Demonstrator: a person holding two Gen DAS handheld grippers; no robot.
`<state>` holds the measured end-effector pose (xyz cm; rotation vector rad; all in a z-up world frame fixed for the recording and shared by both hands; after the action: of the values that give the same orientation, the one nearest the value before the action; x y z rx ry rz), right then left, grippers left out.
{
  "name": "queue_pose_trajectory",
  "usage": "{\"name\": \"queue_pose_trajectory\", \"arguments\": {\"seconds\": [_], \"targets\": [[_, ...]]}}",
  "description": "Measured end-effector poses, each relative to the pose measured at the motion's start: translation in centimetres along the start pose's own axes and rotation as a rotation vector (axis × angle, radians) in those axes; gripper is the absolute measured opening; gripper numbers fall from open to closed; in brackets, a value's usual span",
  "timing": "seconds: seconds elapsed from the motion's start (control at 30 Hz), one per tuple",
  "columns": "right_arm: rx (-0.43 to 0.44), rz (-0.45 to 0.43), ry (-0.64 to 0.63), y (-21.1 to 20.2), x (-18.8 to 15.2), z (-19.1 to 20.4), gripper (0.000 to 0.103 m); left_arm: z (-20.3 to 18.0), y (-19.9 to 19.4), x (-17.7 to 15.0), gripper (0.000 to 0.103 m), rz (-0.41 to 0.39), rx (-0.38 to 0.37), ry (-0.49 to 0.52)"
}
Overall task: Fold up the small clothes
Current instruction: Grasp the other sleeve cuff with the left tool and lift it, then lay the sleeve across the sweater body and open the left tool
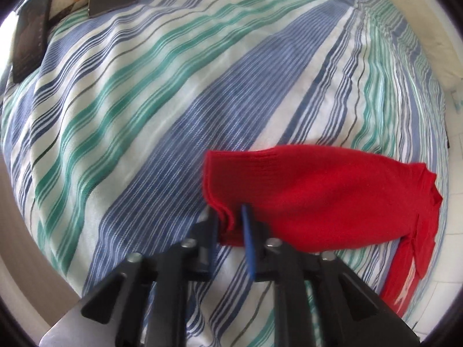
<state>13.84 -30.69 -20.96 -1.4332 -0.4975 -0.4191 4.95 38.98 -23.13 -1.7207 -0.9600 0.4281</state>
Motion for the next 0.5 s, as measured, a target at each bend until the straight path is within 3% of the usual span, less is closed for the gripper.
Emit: {"name": "queue_pose_trajectory", "arguments": {"seconds": [0.07, 0.13, 0.3, 0.4, 0.5], "targets": [[0.004, 0.000, 0.006, 0.0, 0.0, 0.0, 0.065, -1.7, -1.6, 0.5, 0.002, -0.053, -0.002, 0.024], [0.009, -0.001, 0.014, 0.0, 0.1, 0.0, 0.065, -5.8, -3.9, 1.5, 0.002, -0.116, 0.002, 0.136], [0.030, 0.003, 0.033, 0.1, 0.1, -0.1, 0.065, -22.2, -9.6, 2.7, 0.002, -0.218, -0.108, 0.466], [0.042, 0.004, 0.051, 0.1, 0.3, -0.2, 0.065, -33.0, -11.1, 0.5, 0.002, -0.247, -0.167, 0.697], [0.054, 0.005, 0.065, 0.0, 0.2, -0.3, 0.065, -41.4, -10.9, -4.0, 0.002, -0.226, -0.233, 0.885]]}}
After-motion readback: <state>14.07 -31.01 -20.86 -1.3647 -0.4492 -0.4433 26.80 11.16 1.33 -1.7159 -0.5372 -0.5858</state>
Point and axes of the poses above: each gripper's, at about its wrist camera, not at the fingertips, and y roughly the way its jaws point, z to its left, x to its top, the point moved 8 cm from there along y, roughly the way its jaws point, and after that the axes turned 9 degrees about -x, right-handed, at the moved point
